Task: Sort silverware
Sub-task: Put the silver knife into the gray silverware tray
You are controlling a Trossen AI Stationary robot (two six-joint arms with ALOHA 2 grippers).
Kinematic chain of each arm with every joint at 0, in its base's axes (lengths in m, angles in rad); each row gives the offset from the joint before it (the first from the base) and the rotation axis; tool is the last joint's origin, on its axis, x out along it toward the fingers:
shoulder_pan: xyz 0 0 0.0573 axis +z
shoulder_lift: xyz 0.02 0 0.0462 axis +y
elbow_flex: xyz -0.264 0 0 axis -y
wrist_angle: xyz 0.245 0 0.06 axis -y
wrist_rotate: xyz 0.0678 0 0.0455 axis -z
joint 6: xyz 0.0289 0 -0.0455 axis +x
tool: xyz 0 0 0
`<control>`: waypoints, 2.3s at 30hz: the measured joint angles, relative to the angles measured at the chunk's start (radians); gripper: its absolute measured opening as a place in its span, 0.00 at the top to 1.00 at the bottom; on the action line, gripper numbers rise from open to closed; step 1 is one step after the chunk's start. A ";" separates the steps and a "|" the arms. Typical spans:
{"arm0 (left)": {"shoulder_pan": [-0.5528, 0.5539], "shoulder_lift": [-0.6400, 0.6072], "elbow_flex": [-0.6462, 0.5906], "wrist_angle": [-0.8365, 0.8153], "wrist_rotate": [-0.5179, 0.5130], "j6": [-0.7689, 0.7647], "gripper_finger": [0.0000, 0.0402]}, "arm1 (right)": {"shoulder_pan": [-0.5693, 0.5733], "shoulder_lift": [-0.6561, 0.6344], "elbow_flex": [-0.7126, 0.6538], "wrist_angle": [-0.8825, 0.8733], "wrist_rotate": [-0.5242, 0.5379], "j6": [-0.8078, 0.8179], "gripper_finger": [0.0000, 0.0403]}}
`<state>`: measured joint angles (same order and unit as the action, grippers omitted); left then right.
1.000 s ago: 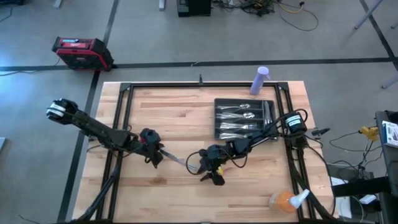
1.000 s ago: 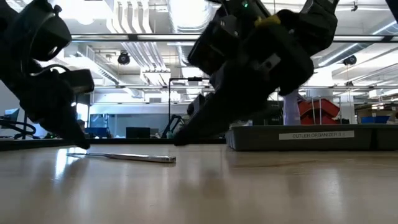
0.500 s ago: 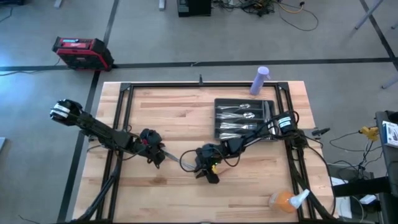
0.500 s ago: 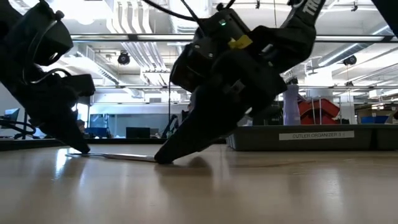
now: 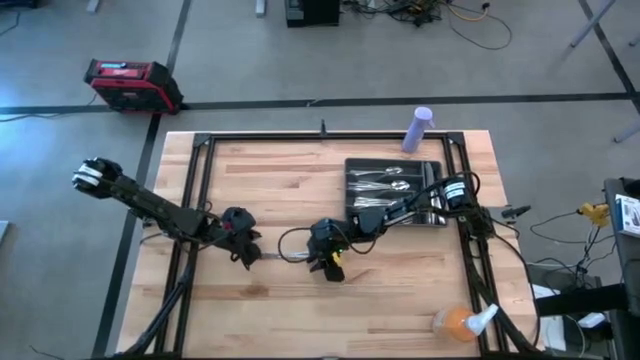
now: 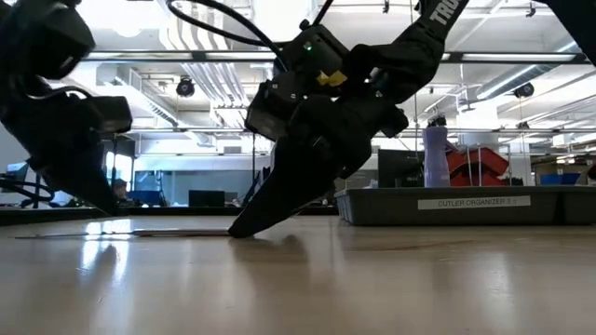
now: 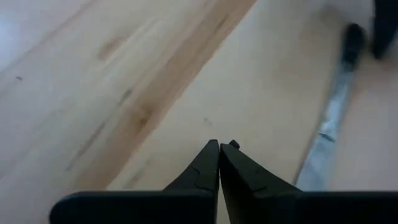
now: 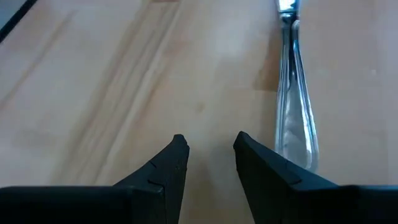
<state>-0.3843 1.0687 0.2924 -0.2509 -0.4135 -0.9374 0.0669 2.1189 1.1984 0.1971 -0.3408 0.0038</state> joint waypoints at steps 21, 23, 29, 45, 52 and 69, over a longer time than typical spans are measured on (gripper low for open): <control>-0.406 0.219 0.076 0.068 -0.111 -0.329 1.00 | -0.010 -0.025 -0.148 0.330 0.191 -0.120 0.58; -0.405 0.269 0.077 0.068 -0.093 -0.329 1.00 | -0.009 0.011 -0.149 0.387 0.226 -0.119 0.56; -0.408 0.358 0.083 0.097 -0.123 -0.348 1.00 | -0.010 0.089 -0.146 0.500 0.230 -0.072 0.55; -0.415 0.207 0.104 -0.079 -0.098 -0.245 1.00 | -0.009 0.095 -0.150 0.498 0.236 -0.064 0.59; -0.421 0.330 0.098 -0.038 -0.123 -0.254 1.00 | -0.009 0.095 -0.152 0.497 0.237 -0.064 0.62; -0.422 0.359 0.097 -0.048 -0.186 -0.254 1.00 | -0.021 0.136 -0.168 0.522 0.232 -0.019 0.66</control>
<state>-0.8062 1.4277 0.3897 -0.2993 -0.5993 -1.1912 0.0456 2.2551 1.0308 0.7188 -0.1085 -0.0152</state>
